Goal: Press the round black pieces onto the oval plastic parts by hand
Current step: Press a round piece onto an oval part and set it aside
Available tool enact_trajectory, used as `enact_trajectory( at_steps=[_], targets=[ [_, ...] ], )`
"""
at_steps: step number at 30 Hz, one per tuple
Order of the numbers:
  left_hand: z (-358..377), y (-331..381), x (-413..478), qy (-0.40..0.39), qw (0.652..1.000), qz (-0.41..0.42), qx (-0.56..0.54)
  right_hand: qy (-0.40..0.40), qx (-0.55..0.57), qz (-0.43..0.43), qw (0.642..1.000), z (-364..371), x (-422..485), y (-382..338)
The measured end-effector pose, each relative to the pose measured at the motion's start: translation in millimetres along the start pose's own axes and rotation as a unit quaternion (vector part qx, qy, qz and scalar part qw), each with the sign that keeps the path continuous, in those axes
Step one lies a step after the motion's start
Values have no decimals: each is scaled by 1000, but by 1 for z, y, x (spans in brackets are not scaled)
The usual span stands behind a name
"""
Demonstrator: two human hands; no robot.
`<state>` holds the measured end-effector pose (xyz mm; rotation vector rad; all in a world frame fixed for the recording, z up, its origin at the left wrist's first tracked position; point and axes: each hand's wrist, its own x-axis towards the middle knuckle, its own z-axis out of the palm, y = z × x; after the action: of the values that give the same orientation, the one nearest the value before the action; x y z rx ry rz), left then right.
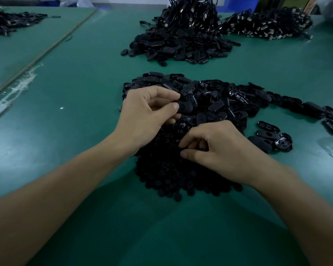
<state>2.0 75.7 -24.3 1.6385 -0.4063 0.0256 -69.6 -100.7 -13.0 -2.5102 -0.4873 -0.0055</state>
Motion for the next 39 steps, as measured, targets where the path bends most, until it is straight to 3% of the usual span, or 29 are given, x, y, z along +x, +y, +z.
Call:
enact_trajectory(
  at_steps=[14, 25, 34, 39],
  targets=[
    [1, -3, -3, -33, 997, 12, 63, 49, -11, 9, 999, -5, 1, 2],
    [3, -2, -4, -45, 997, 9, 65, 201, 115, 0, 973, -3, 0, 6],
    [4, 0, -7, -53, 996, 34, 68, 221, 209, 51, 951, -7, 3, 8],
    [5, 1, -9, -43, 995, 49, 69, 225, 205, 60, 951, -8, 2, 8]
  ],
)
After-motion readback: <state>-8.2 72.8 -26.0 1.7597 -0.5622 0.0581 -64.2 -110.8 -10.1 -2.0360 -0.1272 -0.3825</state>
